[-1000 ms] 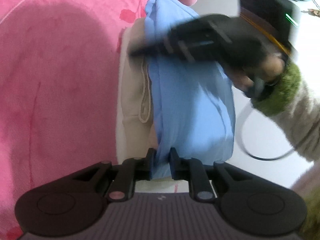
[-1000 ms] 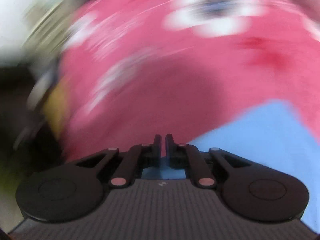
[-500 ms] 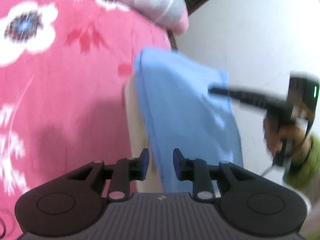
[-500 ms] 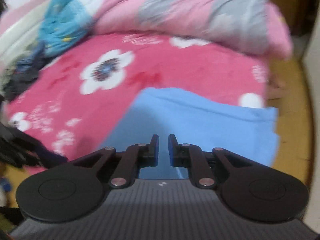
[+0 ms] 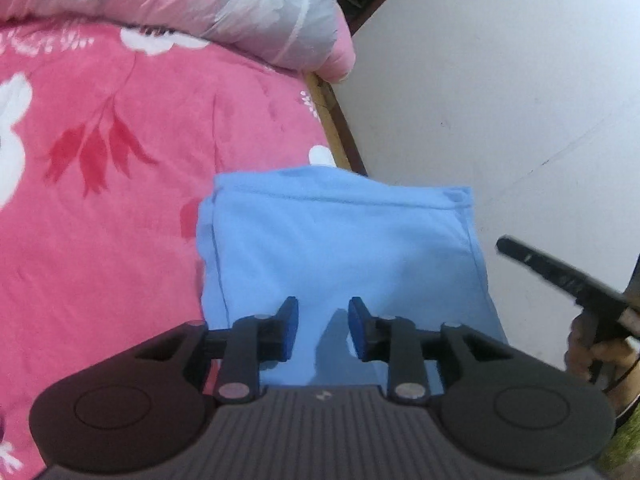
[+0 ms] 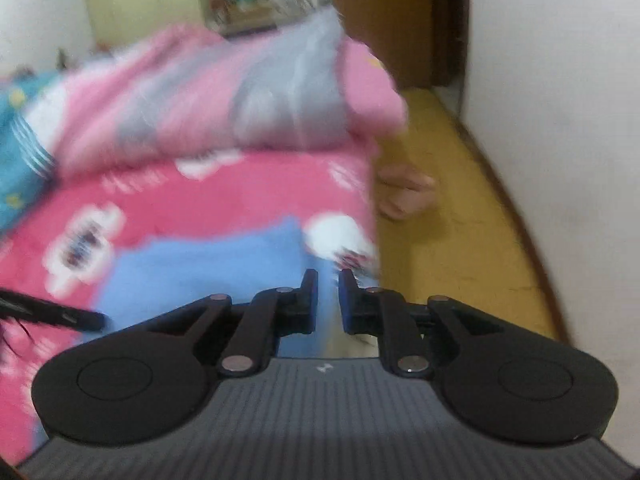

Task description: Fold clothes

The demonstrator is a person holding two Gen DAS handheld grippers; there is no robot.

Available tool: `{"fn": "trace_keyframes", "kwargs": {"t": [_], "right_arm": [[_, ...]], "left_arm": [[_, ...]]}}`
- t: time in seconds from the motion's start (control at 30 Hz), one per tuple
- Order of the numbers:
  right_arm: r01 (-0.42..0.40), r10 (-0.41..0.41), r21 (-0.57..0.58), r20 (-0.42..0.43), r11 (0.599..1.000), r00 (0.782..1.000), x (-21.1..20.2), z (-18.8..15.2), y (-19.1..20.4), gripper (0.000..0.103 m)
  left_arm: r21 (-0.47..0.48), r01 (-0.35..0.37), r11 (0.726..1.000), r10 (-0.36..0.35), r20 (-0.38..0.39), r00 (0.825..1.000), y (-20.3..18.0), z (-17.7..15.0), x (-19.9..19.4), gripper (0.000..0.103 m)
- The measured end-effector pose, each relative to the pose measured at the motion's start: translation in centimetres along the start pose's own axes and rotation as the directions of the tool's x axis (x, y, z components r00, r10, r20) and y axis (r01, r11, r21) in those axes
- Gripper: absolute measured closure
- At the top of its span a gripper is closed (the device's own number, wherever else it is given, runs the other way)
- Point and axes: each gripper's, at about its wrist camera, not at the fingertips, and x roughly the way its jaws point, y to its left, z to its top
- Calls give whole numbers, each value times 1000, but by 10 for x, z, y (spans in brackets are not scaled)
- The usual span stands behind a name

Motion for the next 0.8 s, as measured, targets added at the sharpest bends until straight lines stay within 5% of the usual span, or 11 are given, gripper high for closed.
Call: {"fn": "trace_keyframes", "kwargs": {"t": [0.2,0.3,0.43,0.57,0.8], "right_arm": [[35,-44,150,57,988,997,-13,-9,-35,96],[44,-60,210,67,977,996,-21,-17,-46,91],[43,-55,252,40,967,998,-33,-39,-44,89],[43,-49,294,13,955,999,-46,-60,-43,74],[45,-36,365,-33,930,999,-68,-97,-41,68]], "left_arm": [[34,-8,999,8,-11,1000,-12,16,4,59],[38,1,999,-1,-1,1000,-20,26,4,57],[73,70,995,-70,-9,998,-43,43,14,52],[110,151,982,-145,-65,987,-74,67,50,51],[286,103,953,-71,-120,990,-125,85,108,49]]}}
